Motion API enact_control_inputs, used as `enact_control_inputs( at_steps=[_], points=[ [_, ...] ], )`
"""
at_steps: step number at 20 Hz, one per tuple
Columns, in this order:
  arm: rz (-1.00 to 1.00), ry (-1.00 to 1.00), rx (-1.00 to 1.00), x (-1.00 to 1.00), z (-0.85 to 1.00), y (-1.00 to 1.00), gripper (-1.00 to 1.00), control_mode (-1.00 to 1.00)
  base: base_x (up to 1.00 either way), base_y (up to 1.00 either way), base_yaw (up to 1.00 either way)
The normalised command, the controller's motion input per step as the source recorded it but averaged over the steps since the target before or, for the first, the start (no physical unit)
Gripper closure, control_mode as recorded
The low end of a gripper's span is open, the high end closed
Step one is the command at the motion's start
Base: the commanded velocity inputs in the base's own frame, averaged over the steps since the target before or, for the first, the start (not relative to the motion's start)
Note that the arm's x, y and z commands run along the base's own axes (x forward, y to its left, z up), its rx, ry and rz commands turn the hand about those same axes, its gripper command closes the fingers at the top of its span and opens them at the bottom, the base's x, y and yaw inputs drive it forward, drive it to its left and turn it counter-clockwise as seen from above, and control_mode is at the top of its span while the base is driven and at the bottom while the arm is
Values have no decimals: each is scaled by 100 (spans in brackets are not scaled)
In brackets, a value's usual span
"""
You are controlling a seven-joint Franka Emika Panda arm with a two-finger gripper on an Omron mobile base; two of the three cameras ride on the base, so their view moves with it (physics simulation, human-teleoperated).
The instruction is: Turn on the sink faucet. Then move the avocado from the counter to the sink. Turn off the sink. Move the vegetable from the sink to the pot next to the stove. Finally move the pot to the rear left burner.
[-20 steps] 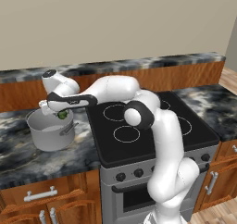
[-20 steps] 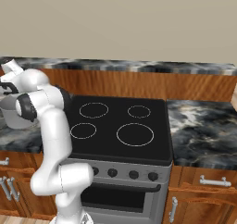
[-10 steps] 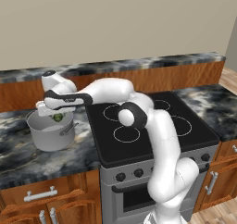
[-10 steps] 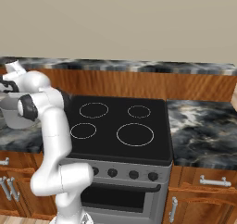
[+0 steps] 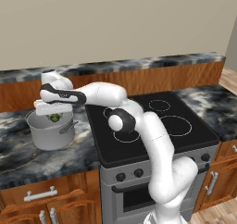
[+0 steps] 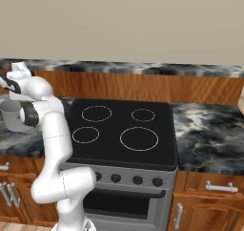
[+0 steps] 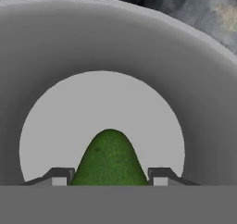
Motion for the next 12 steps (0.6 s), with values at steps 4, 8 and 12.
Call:
enact_control_inputs(
  at_steps=[4,8,12],
  points=[
    [0,4,0,3,-13,13,100,-100,0,0,0],
    [0,-7,0,-26,-2,3,-100,-100,0,0,0],
    [0,-14,0,-66,1,-1,-100,-100,0,0,0]
  ],
)
